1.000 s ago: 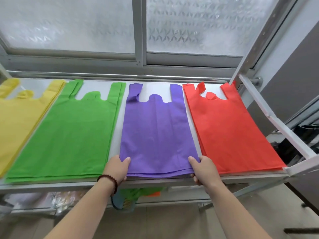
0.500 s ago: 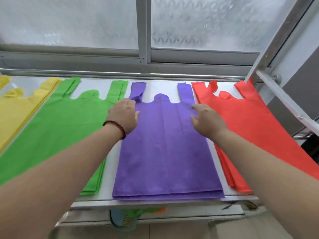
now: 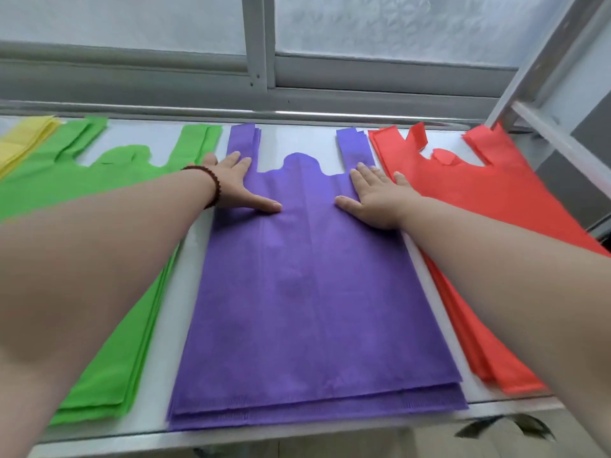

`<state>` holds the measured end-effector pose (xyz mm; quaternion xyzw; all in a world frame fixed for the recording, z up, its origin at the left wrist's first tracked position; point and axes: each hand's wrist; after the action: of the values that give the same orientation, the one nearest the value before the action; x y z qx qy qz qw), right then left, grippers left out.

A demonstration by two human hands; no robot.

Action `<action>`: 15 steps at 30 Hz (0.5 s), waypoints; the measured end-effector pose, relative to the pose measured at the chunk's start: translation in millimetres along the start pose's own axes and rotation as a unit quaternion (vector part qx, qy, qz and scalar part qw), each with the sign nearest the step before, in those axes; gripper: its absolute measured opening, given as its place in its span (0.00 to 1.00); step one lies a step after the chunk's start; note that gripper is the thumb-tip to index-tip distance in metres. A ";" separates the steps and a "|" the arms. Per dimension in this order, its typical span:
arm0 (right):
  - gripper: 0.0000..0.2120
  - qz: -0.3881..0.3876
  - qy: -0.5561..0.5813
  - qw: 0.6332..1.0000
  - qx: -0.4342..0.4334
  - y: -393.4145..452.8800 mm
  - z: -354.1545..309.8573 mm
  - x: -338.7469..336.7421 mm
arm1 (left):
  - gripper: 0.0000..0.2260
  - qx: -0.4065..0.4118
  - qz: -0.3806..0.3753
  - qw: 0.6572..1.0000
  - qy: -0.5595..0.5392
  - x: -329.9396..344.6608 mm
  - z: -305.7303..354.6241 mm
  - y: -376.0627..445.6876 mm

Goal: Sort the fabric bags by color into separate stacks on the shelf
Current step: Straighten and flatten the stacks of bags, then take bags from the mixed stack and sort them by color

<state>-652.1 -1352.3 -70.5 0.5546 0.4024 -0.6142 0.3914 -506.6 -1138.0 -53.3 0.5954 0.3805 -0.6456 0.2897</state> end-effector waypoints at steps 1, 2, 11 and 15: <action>0.36 0.004 0.001 1.000 0.000 -1.0 -0.9 -2.0 | 0.60 -0.006 -0.016 1.000 0.001 -3.7 1.1 1.1; 0.36 0.017 0.013 1.000 0.004 -4.5 -2.0 -5.0 | 0.60 -0.017 -0.020 1.000 -0.004 -5.6 3.6 -0.2; 0.12 0.259 0.156 0.952 0.052 -167.5 72.8 -8.8 | 0.37 0.122 0.178 0.954 -0.206 11.7 64.6 -143.7; 0.13 0.233 0.118 0.945 0.196 -233.7 134.9 -3.4 | 0.17 0.113 0.066 0.899 -0.417 4.1 124.4 -220.0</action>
<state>-917.9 -1391.0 -44.8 0.7672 0.1767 -0.5030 0.3567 -757.3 -1122.4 -24.9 0.3243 0.1091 -0.8530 0.3941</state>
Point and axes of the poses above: each hand's wrist, its own y-axis towards the middle knuckle, its own x-axis out of the palm, z = x × y, and after that the axes turned 11 degrees about z, right-handed
